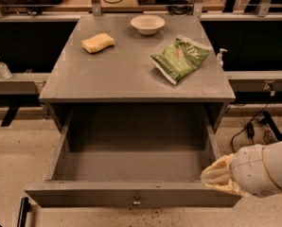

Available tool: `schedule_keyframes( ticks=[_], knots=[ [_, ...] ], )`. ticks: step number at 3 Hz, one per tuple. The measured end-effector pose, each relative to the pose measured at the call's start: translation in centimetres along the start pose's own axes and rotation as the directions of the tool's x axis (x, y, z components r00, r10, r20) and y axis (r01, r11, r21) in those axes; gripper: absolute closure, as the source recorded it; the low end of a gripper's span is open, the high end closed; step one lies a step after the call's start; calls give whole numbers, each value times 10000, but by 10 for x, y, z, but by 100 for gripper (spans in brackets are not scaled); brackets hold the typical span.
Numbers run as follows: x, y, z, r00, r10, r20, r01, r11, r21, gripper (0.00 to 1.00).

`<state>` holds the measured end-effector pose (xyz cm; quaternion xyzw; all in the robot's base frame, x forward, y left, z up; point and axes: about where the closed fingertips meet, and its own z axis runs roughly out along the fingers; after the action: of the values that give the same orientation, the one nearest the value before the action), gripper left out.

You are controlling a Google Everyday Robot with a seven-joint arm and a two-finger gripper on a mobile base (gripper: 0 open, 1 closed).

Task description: Close top drawer

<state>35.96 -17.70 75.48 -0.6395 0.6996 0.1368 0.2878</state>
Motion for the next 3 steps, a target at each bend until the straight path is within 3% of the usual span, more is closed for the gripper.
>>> schedule_keyframes(
  ticks=[2, 3],
  knots=[
    [34, 58, 30, 9989, 406, -231, -433, 9900, -1343, 100],
    [39, 77, 45, 9977, 644, -224, -672, 9839, -1653, 100]
  ],
)
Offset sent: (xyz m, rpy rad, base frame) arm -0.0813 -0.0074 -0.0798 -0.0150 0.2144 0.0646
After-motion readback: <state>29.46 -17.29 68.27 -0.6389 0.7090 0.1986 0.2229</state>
